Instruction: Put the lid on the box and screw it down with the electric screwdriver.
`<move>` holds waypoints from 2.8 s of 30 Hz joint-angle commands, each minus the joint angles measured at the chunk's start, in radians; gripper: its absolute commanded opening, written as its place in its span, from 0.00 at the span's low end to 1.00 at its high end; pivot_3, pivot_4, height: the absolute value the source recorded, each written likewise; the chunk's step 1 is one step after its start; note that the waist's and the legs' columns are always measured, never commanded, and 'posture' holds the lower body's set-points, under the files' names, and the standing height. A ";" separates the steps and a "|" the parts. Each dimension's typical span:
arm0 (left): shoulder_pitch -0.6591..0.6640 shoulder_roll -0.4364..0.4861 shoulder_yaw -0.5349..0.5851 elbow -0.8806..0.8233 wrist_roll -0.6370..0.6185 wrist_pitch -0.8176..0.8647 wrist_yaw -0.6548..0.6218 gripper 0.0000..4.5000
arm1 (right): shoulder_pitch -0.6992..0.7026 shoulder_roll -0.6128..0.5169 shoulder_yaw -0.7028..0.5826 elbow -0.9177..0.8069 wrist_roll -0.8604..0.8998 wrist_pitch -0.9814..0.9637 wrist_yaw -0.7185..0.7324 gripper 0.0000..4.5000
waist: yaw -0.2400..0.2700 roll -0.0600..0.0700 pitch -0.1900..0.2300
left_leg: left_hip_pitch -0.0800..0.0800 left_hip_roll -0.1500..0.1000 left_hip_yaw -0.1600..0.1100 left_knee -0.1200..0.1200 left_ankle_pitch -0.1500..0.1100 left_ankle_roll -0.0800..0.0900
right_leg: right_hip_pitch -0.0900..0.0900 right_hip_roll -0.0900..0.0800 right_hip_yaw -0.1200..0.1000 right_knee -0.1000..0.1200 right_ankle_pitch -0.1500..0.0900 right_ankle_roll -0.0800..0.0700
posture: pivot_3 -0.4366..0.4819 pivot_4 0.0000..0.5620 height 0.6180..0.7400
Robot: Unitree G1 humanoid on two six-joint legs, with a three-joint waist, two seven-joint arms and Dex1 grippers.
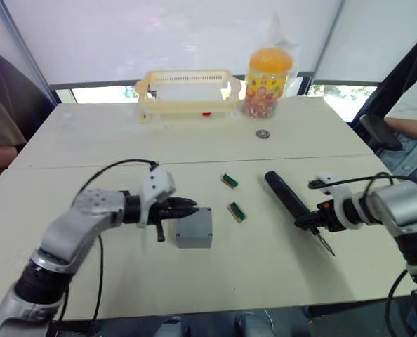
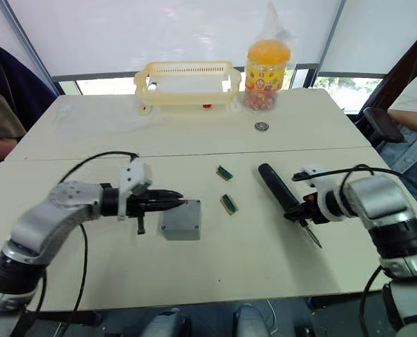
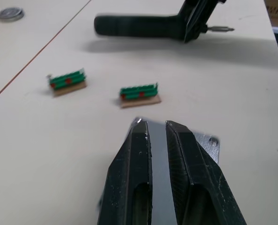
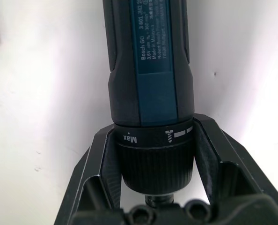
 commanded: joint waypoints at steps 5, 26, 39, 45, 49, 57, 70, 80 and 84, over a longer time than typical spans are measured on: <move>-0.077 0.059 0.058 0.074 -0.049 0.032 -0.081 0.12 | -0.148 0.340 -0.476 -0.311 0.308 -0.249 -0.146 0.38 | -0.009 0.003 0.002 | -0.002 0.001 0.002 -0.001 0.000 0.000 | -0.006 0.003 0.001 0.002 0.001 -0.001 | 0.48 0.27 1.00; 0.011 0.004 -0.047 -0.019 0.005 0.040 -0.016 0.12 | 0.259 0.860 0.079 -0.397 -0.022 -1.060 -0.391 0.38 | -0.008 0.003 0.001 | -0.003 0.001 -0.001 -0.004 0.004 -0.007 | -0.009 0.005 0.002 0.005 0.001 -0.003 | 0.48 0.27 1.00; 0.059 0.027 -0.125 0.025 0.118 -0.063 -0.054 0.12 | 0.291 0.880 0.188 -0.262 -0.066 -1.204 -0.362 0.38 | -0.005 0.003 0.001 | -0.003 0.001 -0.001 -0.004 0.004 -0.007 | -0.009 0.005 0.002 0.005 0.001 -0.003 | 0.48 0.27 1.00; 0.059 0.018 -0.122 0.024 0.114 -0.057 -0.054 0.12 | 0.282 0.882 0.171 -0.237 -0.078 -1.240 -0.387 0.38 | -0.005 0.003 0.001 | -0.002 0.001 -0.001 -0.004 0.004 -0.007 | -0.008 0.005 0.002 0.005 0.001 -0.003 | 0.48 0.27 1.00; 0.061 0.021 -0.122 0.026 0.115 -0.058 -0.057 0.12 | 0.279 0.885 0.168 -0.243 -0.074 -1.240 -0.402 0.38 | -0.005 0.003 0.001 | -0.002 0.001 -0.001 -0.004 0.004 -0.007 | -0.008 0.005 0.002 0.005 0.001 -0.003 | 0.48 0.27 1.00; 0.053 0.017 -0.128 0.038 0.120 -0.065 -0.060 0.12 | 0.287 0.880 0.172 -0.235 -0.081 -1.248 -0.407 0.38 | -0.005 0.003 0.001 | -0.002 0.001 -0.001 -0.004 0.004 -0.007 | -0.008 0.005 0.002 0.005 0.001 -0.003 | 0.48 0.27 1.00; 0.055 0.015 -0.132 0.025 0.125 -0.053 -0.043 0.12 | 0.282 0.879 0.183 -0.180 -0.099 -1.285 -0.392 0.38 | -0.005 0.003 0.001 | -0.002 0.001 -0.001 -0.004 0.004 -0.007 | -0.008 0.005 0.002 0.005 0.001 -0.003 | 0.48 0.27 1.00; 0.059 0.016 -0.130 0.018 0.124 -0.045 -0.038 0.12 | 0.286 0.871 0.198 -0.147 -0.125 -1.309 -0.389 0.38 | -0.005 0.003 0.001 | -0.001 0.001 -0.001 -0.004 0.004 -0.007 | -0.008 0.005 0.002 0.005 0.001 -0.003 | 0.48 0.27 1.00; 0.061 0.024 -0.140 0.014 0.134 -0.046 -0.046 0.12 | 0.291 0.859 0.210 -0.134 -0.151 -1.312 -0.386 0.38 | -0.006 0.003 0.000 | -0.001 0.001 -0.001 -0.004 0.004 -0.007 | -0.007 0.005 0.002 0.005 0.001 -0.003 | 0.48 0.27 1.00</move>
